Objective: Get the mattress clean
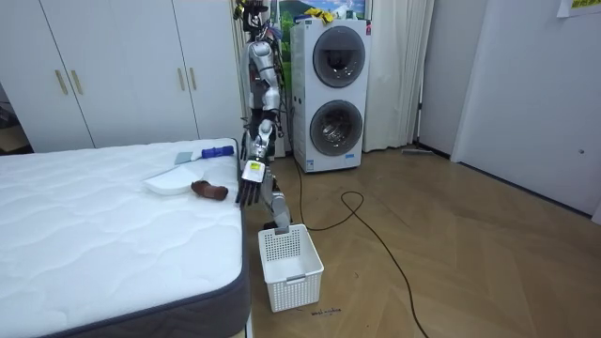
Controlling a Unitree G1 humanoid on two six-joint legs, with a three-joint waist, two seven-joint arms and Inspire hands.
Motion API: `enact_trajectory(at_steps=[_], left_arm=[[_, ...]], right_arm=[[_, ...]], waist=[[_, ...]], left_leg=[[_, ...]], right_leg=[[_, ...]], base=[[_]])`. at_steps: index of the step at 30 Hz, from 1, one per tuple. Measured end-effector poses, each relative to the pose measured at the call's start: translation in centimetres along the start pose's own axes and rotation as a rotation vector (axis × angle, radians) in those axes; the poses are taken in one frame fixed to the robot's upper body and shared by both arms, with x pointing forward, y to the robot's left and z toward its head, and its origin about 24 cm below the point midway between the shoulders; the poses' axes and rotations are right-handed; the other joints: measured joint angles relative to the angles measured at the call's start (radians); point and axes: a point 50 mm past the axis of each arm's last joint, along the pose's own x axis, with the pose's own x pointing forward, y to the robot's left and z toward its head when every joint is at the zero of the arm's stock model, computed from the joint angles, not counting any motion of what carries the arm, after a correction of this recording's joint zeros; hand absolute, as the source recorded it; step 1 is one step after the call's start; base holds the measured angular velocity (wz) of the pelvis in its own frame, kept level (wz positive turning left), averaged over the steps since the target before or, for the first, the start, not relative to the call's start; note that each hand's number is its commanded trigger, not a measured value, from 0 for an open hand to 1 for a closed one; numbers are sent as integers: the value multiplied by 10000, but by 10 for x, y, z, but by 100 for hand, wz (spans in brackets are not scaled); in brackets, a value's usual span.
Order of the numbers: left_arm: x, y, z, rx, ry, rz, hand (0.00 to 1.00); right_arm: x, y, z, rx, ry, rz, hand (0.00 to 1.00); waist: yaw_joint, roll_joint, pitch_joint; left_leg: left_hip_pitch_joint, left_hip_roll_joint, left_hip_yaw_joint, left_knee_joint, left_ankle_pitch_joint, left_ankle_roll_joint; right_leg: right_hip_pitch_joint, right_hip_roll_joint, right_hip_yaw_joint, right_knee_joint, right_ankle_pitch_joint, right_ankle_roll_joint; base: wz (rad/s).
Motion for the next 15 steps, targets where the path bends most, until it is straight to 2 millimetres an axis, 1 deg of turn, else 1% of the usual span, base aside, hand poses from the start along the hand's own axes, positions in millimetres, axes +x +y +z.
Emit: enact_trajectory(at_steps=[1,2,3,5,6,8,11,13,15], left_arm=[[1,4,11,-165,-556,327,0],[1,6,17,-200,-855,471,0],[2,10,29,-196,-1469,776,0],[1,16,44,-105,-2291,1210,0],[0,20,55,-77,-2812,1483,0],[-3,23,69,-214,-3546,1873,0],[-7,22,83,17,-4335,2033,0],[-10,21,91,276,-4747,2098,0],[-15,19,103,555,-5438,2259,0]], right_arm=[[0,-1,2,-180,-169,2,0],[0,-2,3,-243,-229,4,0],[0,-3,4,-309,-243,17,0],[0,-4,4,-353,-253,12,0],[0,-5,4,-356,-283,-3,0],[0,-5,5,-357,-320,-20,0],[0,-7,5,-384,-318,-44,0],[0,-6,5,-395,-316,20,0],[0,-6,5,-387,-322,58,0]], waist=[[-17,28,1],[-18,30,-2],[-16,34,-10],[-12,27,-32],[-31,54,-21],[-65,22,-42],[-93,52,-49],[-97,32,-46],[-86,-6,-51]], left_leg=[[-3,-16,0,0,5,8],[-6,-25,1,1,6,11],[-16,-41,3,-1,14,25],[12,-63,13,-17,22,38],[31,-74,21,-25,25,42],[57,-110,19,-81,61,100],[77,-156,20,-120,79,130],[89,-176,27,-157,93,152],[14,-203,26,-158,105,173]], right_leg=[[-5,-16,1,2,10,17],[-10,-24,3,2,15,26],[-24,-37,9,2,25,43],[-9,-51,34,1,41,67],[0,-64,47,-4,49,80],[0,-90,66,-13,62,101],[-3,-130,66,-32,86,141],[-24,-146,51,-32,93,154],[-78,-173,56,-31,112,183]], base=[[0],[0],[0],[-2],[-4],[0],[0],[0],[0]])
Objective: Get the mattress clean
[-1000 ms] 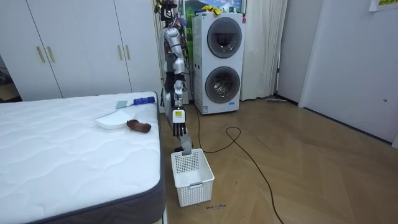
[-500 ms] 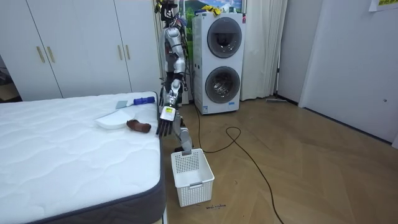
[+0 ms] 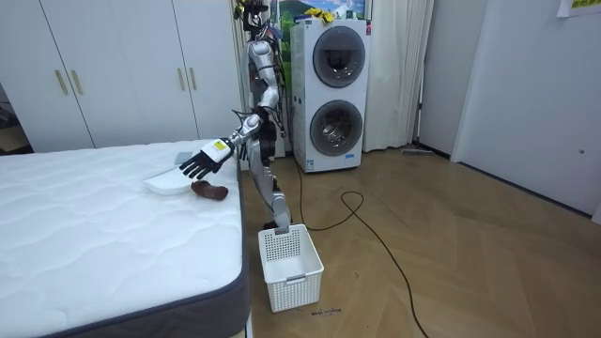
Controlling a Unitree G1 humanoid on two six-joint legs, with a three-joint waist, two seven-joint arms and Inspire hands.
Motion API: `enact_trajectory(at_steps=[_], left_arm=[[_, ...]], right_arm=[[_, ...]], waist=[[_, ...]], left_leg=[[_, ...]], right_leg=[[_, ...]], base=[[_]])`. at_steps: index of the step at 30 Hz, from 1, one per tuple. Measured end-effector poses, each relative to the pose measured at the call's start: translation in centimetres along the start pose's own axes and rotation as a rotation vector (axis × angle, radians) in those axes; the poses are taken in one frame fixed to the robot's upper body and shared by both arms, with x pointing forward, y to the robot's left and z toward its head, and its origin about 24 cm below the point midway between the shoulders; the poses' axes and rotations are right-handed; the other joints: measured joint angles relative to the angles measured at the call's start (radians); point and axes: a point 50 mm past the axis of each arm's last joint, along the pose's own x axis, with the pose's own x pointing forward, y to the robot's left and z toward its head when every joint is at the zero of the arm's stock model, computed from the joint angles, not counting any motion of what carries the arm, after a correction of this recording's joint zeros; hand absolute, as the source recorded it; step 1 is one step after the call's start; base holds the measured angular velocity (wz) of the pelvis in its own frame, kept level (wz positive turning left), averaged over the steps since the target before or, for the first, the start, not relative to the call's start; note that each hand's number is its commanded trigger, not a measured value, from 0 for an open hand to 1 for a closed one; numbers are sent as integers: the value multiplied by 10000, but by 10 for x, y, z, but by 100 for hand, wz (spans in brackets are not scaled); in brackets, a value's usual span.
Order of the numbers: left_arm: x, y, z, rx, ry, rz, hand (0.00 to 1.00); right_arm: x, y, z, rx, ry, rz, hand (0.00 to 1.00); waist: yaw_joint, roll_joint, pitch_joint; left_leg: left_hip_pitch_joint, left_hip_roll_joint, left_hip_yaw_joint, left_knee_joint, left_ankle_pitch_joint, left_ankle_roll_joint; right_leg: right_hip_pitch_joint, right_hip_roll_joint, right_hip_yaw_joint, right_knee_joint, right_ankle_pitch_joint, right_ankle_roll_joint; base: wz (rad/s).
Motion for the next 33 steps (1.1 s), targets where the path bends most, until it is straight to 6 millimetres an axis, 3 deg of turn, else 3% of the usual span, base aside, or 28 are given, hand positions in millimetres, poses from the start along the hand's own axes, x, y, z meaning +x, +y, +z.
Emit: enact_trajectory(at_steps=[11,21,29,33], left_arm=[[11,-4,37,142,-1649,-215,0],[15,-17,40,640,-1649,-1278,0],[21,-31,24,1211,-719,-2298,0],[34,-30,35,1288,-751,-2286,0]], right_arm=[[1,2,4,-132,-85,185,0],[2,3,11,-143,-208,327,0],[4,8,23,-629,-477,303,0],[5,9,32,-949,-657,222,0]], waist=[[-146,30,-10],[-583,52,21],[-573,-20,58],[-560,8,86]], left_leg=[[-258,-33,-27,21,37,57],[-575,-50,-31,20,55,79],[-1051,-16,-3,133,67,88],[-1419,-12,-196,179,70,92]], right_leg=[[-243,-39,-7,6,58,29],[-555,-62,5,32,57,30],[-1253,-55,293,362,60,26],[-1714,-63,364,630,59,25]], base=[[1],[-1],[-6],[5]])
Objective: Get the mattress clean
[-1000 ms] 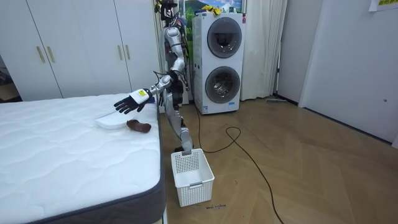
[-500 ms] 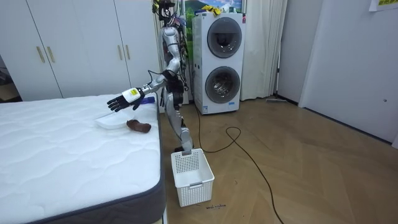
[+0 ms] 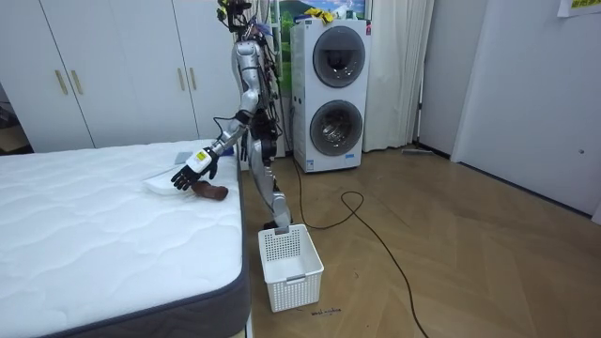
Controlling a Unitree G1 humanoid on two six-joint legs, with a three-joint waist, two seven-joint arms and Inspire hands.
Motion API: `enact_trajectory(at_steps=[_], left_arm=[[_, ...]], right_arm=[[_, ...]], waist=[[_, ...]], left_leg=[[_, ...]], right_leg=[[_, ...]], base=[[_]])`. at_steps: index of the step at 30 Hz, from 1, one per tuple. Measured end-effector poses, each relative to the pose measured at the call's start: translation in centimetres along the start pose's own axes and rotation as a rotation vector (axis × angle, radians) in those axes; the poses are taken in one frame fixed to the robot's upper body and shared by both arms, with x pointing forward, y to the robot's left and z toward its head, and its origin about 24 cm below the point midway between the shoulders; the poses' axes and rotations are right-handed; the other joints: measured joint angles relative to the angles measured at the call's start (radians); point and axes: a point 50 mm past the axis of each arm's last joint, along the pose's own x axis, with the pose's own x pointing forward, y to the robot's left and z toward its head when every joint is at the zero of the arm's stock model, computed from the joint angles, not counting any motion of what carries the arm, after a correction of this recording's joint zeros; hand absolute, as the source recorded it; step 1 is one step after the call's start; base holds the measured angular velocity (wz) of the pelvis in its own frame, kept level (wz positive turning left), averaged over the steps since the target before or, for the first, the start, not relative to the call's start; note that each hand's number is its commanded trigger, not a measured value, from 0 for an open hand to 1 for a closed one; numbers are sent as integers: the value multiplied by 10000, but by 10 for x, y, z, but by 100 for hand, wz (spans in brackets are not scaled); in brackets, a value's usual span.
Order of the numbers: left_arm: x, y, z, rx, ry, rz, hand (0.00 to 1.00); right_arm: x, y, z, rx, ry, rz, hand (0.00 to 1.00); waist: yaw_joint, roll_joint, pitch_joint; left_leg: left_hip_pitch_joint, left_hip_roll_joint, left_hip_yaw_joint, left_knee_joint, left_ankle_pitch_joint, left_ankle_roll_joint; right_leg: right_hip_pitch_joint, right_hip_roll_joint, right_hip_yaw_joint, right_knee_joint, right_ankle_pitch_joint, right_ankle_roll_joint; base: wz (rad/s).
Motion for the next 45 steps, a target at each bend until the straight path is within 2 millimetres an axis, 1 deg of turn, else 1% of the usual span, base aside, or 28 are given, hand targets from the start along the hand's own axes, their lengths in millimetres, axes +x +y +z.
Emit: enact_trajectory(at_steps=[2,3,5,6,7,8,9,10,11,12,13,14,15,16,17,19,22,25,30,37,45], left_arm=[[3,1,2,11,12,8,0],[5,2,3,-40,26,17,0],[8,4,3,-20,88,27,0],[8,4,4,4,73,46,0],[8,5,4,7,71,49,0],[10,11,0,63,179,236,0],[14,18,-4,27,424,452,0],[17,19,-1,50,447,397,0],[22,21,5,44,342,413,0],[26,25,13,9,101,549,0],[28,27,16,-2,-16,634,0],[30,31,20,-6,-171,810,0],[30,32,20,-1,-202,925,0],[30,32,20,-6,-206,970,0],[30,30,20,-27,-194,954,0],[28,30,16,-22,-77,966,0],[27,29,16,-14,-50,944,0],[27,28,15,-8,-29,949,0],[27,29,15,-36,-68,1324,0],[26,31,15,-38,-70,1560,0],[25,27,15,43,-70,1433,0]], right_arm=[[1,0,3,-38,-80,-20,0],[1,0,8,-60,-190,-59,0],[2,-1,11,-58,-209,-114,0],[2,-1,12,-80,-227,-168,0],[2,-1,13,-90,-252,-215,0],[4,1,23,-212,-502,-219,0],[5,2,37,-489,-884,-214,0],[5,-1,39,-552,-968,-337,0],[5,-4,37,-567,-854,-557,0],[4,-6,32,-563,-672,-697,0],[4,-7,31,-578,-642,-718,0],[5,-5,30,-594,-622,-649,0],[5,-4,30,-592,-604,-599,0],[5,-5,31,-584,-598,-624,0],[5,-7,30,-553,-519,-715,0],[5,-7,31,-641,-485,-664,0],[5,-6,35,-637,-566,-547,0],[5,-4,34,-798,-540,-346,0],[5,-2,34,-1100,-507,-204,0],[5,-3,31,-1204,-389,-217,0],[5,-4,32,-1176,-383,-223,0]], waist=[[-5,19,2],[-6,20,3],[-2,25,8],[9,78,47],[10,182,163],[56,177,174],[-39,117,229],[-201,203,237],[-272,193,235],[-250,183,242],[-255,182,243],[-179,40,238],[-92,13,223],[-73,-9,223],[25,-14,222],[69,-14,222],[67,-13,222],[105,-14,220],[262,12,203],[268,9,182],[261,-1,172]], left_leg=[[-84,0,-10,5,5,9],[-168,-12,-6,18,6,9],[-241,-3,-51,5,20,31],[-208,39,-497,-51,88,112],[-134,146,-983,-105,121,135],[-269,266,-1611,-32,114,124],[-810,252,-1489,486,-45,-80],[-1075,283,-1371,682,-64,-203],[-1337,258,-847,657,-17,-321],[-1620,242,-438,402,117,-217],[-1800,238,-279,189,295,-155],[-1947,175,10,162,753,-6],[-1870,116,126,171,804,41],[-1877,66,126,187,816,60],[-1897,-4,126,206,831,86],[-1898,-139,125,249,850,119],[-1905,-150,136,302,851,121],[-1937,-146,137,322,851,117],[-1959,-130,116,344,876,83],[-2027,-148,105,512,877,88],[-2042,-138,256,537,879,94]], right_leg=[[-135,-4,92,88,0,0],[-210,-11,162,92,0,0],[-422,-15,149,280,-3,-4],[-882,-28,48,1056,-36,-42],[-1277,32,37,1526,-243,-118],[-2040,364,239,1030,-106,-604],[-2560,408,1,194,1340,-874],[-2595,398,-178,259,1512,-866],[-2598,284,-100,243,1511,-868],[-2587,241,183,226,1506,-861],[-2590,228,328,225,1489,-829],[-2595,157,458,263,1403,-677],[-2593,122,344,260,1384,-623],[-2593,108,282,252,1364,-590],[-2587,76,127,237,1348,-563],[-2551,-2,60,239,1332,-543],[-2530,-36,62,281,1296,-526],[-2512,-53,-8,386,1247,-543],[-2545,-39,-37,413,1263,-584],[-2531,-79,-129,404,1228,-563],[-2571,-166,-125,463,1216,-559]], base=[[-4],[-3],[-11],[-25],[-54],[-57],[-34],[23],[55],[50],[35],[18],[9],[0],[0],[0],[4],[0],[0],[6],[0]])
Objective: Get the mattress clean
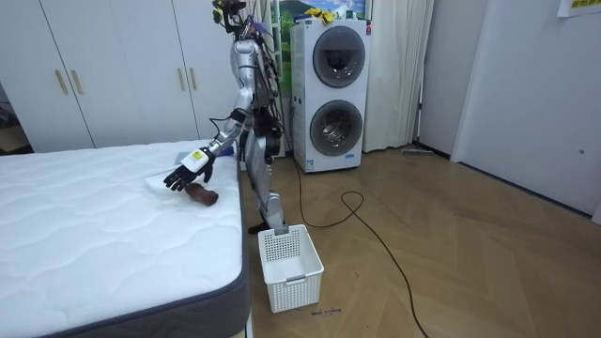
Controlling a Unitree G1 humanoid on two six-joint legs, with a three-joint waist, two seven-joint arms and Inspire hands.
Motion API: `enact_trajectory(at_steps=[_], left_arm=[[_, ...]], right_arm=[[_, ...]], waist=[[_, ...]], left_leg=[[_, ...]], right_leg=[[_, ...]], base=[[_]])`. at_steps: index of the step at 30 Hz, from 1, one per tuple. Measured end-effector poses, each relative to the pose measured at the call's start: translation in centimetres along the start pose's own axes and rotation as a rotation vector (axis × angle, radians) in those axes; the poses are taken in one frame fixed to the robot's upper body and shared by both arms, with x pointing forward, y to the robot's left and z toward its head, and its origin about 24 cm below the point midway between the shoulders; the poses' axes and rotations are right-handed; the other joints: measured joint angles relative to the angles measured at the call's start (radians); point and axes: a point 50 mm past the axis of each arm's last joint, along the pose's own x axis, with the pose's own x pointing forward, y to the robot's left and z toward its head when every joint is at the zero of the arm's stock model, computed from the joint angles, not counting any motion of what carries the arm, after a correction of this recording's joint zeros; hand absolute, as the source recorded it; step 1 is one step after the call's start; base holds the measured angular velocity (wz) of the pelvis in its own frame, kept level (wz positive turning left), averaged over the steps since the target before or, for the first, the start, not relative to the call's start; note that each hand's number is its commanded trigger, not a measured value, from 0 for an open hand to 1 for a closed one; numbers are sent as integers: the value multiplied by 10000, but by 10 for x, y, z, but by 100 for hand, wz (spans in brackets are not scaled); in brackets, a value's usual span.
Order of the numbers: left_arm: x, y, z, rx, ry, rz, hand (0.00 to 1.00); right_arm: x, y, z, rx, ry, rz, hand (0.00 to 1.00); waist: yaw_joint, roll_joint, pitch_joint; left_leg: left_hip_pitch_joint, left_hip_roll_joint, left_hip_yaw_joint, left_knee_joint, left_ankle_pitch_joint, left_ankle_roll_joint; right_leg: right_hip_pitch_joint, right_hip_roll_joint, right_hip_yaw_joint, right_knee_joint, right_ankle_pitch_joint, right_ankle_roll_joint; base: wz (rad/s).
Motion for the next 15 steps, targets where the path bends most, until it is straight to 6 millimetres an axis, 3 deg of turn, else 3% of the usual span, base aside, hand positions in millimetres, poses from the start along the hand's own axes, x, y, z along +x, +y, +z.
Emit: enact_trajectory(at_steps=[15], left_arm=[[-2,-6,-14,565,735,-639,0]], right_arm=[[0,0,3,-312,-78,31,0]], waist=[[-123,52,-48]], left_leg=[[-597,-13,61,279,9,28]], right_leg=[[-513,-89,-49,261,-16,-20]], base=[[2]])
